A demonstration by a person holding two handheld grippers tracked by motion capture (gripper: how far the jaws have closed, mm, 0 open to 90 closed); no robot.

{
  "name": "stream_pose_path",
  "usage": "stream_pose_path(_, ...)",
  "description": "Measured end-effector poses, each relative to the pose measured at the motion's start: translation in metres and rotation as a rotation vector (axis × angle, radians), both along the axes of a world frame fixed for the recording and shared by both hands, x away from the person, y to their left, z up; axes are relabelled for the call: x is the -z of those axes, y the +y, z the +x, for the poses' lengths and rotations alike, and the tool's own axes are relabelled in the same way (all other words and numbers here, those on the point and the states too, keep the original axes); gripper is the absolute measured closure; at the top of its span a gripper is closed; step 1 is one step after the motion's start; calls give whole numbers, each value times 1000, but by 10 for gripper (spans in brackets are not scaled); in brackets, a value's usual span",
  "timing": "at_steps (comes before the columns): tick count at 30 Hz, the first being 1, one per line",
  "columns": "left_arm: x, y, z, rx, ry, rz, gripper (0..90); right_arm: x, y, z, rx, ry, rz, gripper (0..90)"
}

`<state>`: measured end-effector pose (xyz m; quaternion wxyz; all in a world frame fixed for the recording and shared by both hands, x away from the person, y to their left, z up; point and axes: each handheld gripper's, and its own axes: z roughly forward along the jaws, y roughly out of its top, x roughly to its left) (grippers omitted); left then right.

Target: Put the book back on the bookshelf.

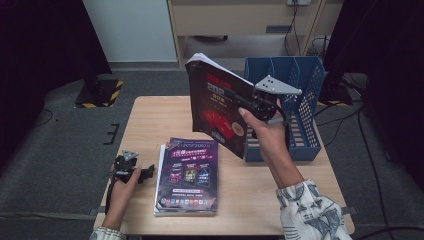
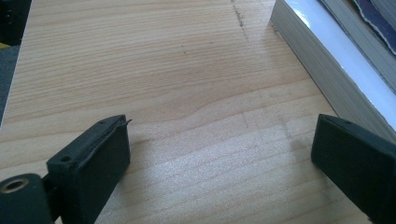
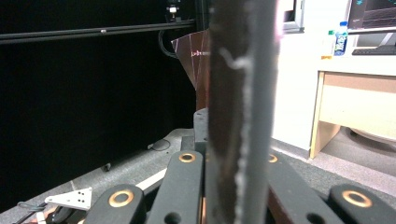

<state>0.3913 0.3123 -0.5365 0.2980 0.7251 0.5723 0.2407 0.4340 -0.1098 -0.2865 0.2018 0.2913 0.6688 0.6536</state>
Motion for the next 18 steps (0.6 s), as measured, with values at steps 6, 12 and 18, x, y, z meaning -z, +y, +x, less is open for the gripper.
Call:
stream_pose_path(6, 0, 0, 0, 1, 1, 0, 40, -1, -6, 1, 14, 5, -4, 862)
stream_pose_path(12, 0, -1, 0, 1, 1, 0, 39, -3, -12, 0, 23, 8, 1, 862)
stream_pose_path(18, 0, -1, -1, 4, 1, 1, 40, -4, -15, 0, 28, 10, 2, 862)
